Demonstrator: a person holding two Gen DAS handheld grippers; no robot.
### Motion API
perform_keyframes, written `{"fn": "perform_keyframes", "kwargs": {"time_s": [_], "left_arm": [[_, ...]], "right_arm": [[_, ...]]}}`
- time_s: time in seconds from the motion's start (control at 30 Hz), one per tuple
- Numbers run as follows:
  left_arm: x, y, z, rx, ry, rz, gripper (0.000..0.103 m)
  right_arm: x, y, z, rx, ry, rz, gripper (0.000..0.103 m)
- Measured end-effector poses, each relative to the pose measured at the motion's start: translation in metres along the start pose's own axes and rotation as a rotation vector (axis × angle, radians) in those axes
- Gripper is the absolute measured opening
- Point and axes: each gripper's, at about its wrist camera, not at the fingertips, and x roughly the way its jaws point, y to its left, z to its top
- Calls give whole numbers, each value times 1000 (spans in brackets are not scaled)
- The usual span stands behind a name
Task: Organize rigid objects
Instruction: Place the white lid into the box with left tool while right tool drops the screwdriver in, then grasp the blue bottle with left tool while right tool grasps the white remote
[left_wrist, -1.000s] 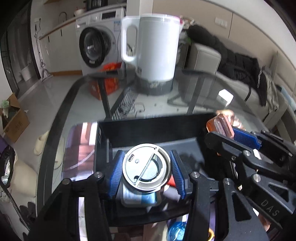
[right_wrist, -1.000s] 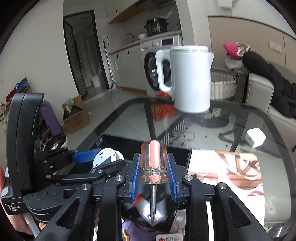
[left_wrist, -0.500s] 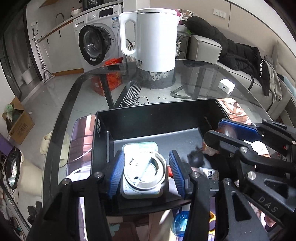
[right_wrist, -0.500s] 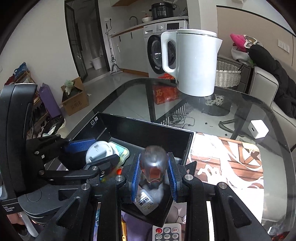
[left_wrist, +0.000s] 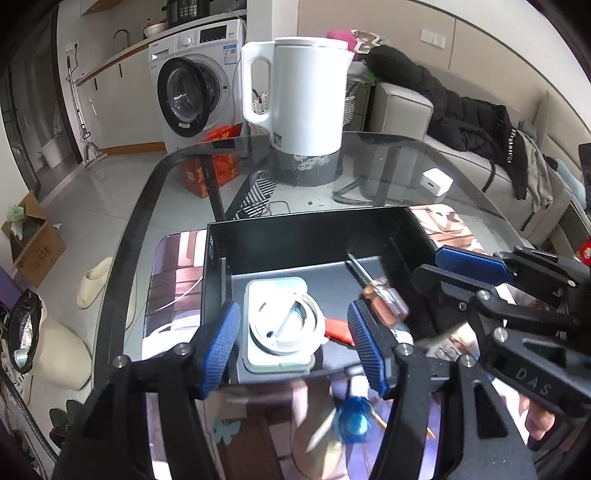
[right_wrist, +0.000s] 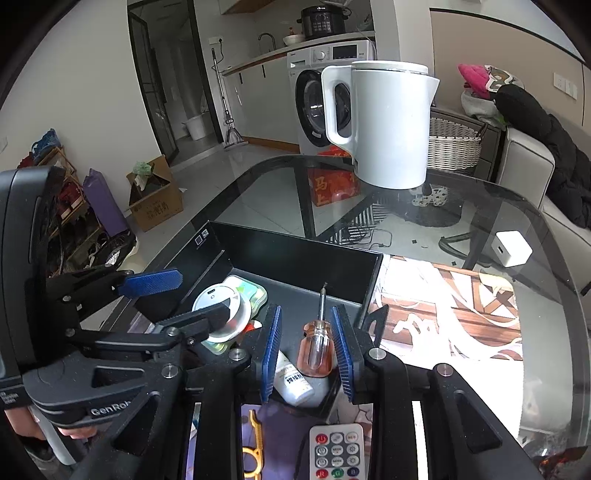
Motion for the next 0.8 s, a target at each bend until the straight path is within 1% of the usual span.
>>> {"fn": "perform_keyframes", "kwargs": {"time_s": [0.1,0.23,0.3,0.33,0.4,0.5,0.57,0.63,0.7,0.8], "left_arm": [[-11,-3,-5,8,4,-22,61],[-25,-12,-13,33,-1,-34,61],[-28,-16,-18,31,20,-64,61],[-28,-18,-22,25,47,-88,61],[-25,-22,-28,27,85,-101,60],[-18,-28,-39,59,117,-88,59],[-11,-29,-45,73,150,-85,52],[-5,-31,-51,79,179,-78,50],[1,-33,-55,88,192,-62,49],[9,-36,-58,99,209,-61,49]], "right_arm": [[-12,-3,-6,4,-3,7,28],[-22,-8,-17,7,19,8,28],[-25,-10,-26,19,45,14,28],[-30,-12,-29,22,40,24,28],[-37,-13,-33,13,58,24,29],[-43,-15,-45,24,93,44,29],[-43,-17,-52,23,120,49,29],[-40,-16,-59,15,151,44,29],[-33,-17,-66,12,193,48,29],[-22,-19,-77,23,244,64,30]]}}
